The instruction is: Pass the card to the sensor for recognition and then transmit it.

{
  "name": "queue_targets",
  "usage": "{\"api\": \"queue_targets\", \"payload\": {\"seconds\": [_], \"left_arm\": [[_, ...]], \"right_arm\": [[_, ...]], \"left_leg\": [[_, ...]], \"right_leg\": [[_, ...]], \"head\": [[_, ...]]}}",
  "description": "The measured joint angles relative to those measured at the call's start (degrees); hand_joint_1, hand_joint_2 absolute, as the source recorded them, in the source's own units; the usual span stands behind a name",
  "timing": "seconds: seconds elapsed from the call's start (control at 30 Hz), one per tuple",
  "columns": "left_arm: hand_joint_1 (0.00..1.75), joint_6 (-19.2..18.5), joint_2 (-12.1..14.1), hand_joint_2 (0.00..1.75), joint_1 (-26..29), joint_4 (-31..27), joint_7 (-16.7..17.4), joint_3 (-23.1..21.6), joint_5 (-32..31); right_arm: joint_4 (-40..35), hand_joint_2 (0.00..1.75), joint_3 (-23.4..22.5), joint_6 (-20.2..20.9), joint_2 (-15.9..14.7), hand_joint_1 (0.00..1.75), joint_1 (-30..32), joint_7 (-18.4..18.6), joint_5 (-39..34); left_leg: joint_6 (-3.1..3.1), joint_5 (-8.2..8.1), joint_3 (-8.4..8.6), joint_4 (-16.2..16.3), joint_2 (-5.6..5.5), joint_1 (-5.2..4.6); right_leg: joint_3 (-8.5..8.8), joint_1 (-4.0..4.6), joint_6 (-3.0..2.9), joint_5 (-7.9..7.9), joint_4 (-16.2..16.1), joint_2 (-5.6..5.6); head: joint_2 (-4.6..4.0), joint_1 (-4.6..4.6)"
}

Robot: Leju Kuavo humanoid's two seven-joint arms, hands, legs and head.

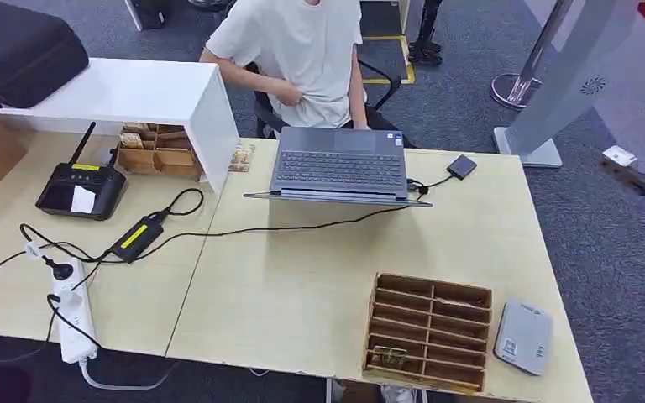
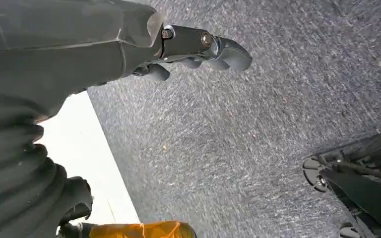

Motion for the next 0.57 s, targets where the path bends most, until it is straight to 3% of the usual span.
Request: {"api": "queue_targets", "payload": {"seconds": [0.13, 0.27, 0.57], "left_arm": [[0.00, -0.3, 0.0, 1.75, 0.3, 0.0, 0.0, 1.1, -0.1], [0.00, -0.4, 0.0, 1.75, 0.5, 0.0, 0.0, 1.9, -0.5], [0.00, -0.5, 0.0, 1.75, 0.5, 0.0, 0.0, 2.4, -0.8]], "right_arm": [[1.0, 1.75, -2.8, 0.5, -6.5, 0.00, 3.2, 0.2, 0.6], [1.8, 1.75, -5.8, 0.2, -11.2, 0.00, 7.7, 1.1, 0.1], [2.4, 1.75, -9.3, 0.9, -14.1, 0.00, 13.2, 2.0, 0.0]], "left_leg": [[0.15, -0.10, -0.04, 0.0, 0.00, -0.01], [0.17, -0.12, -0.08, 0.0, 0.09, -0.01], [0.16, -0.10, 0.03, 0.0, 0.27, 0.00]], "right_leg": [[0.00, -0.02, 0.06, -0.04, 0.0, -0.02], [-0.03, -0.01, 0.06, -0.04, 0.0, 0.02], [-0.05, -0.01, 0.06, -0.04, 0.0, 0.22]], "head": [[0.00, 0.00], [0.00, -0.02], [0.00, 0.00]]}}
